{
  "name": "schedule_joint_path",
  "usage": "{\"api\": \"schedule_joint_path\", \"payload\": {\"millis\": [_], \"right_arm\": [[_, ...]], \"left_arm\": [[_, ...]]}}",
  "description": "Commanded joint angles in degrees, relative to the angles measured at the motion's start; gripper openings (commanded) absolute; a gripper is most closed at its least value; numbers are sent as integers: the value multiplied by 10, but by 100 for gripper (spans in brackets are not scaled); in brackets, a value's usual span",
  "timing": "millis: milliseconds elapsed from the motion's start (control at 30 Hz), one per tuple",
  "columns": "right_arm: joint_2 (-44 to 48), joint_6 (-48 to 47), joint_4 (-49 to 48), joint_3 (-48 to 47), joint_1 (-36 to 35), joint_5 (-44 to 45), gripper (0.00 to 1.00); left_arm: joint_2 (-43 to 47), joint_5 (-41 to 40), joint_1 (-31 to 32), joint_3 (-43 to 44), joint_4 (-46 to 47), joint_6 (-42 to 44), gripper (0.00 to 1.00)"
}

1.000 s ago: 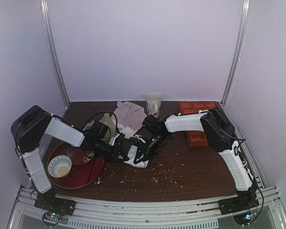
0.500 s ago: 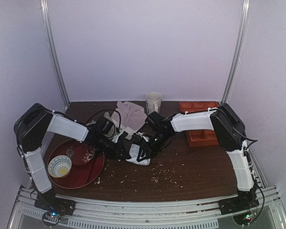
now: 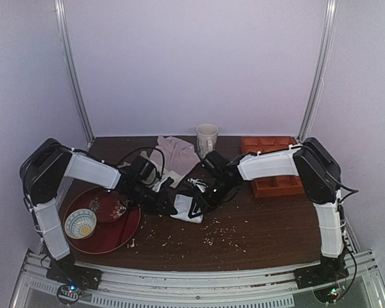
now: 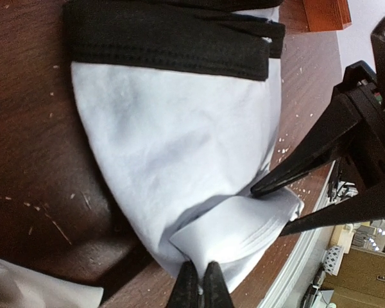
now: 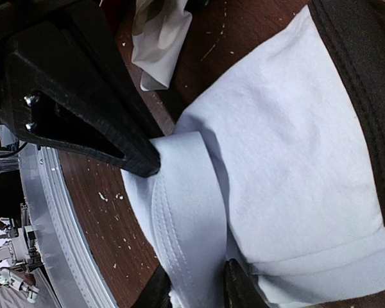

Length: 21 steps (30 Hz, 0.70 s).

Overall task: Roll the underwear
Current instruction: Roll the underwear at the center of the board.

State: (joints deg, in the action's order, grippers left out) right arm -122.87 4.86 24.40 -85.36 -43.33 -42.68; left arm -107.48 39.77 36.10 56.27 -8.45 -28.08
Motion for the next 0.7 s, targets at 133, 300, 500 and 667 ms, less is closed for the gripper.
{"api": "schedule_joint_path", "payload": {"millis": [133, 300, 500, 667], "right_arm": [[18, -1, 38, 40, 5, 7, 22], [-17, 5, 58, 17, 5, -33, 0], [-67, 6, 109, -49, 5, -75, 0], [-120, 24, 156, -123, 10, -101, 0]], "left_arm": [[-6, -14, -6, -1, -39, 3, 0], [-4, -12, -6, -3, -37, 3, 0], [-5, -11, -6, -5, -34, 5, 0], [-10, -7, -6, -8, -23, 2, 0]]}}
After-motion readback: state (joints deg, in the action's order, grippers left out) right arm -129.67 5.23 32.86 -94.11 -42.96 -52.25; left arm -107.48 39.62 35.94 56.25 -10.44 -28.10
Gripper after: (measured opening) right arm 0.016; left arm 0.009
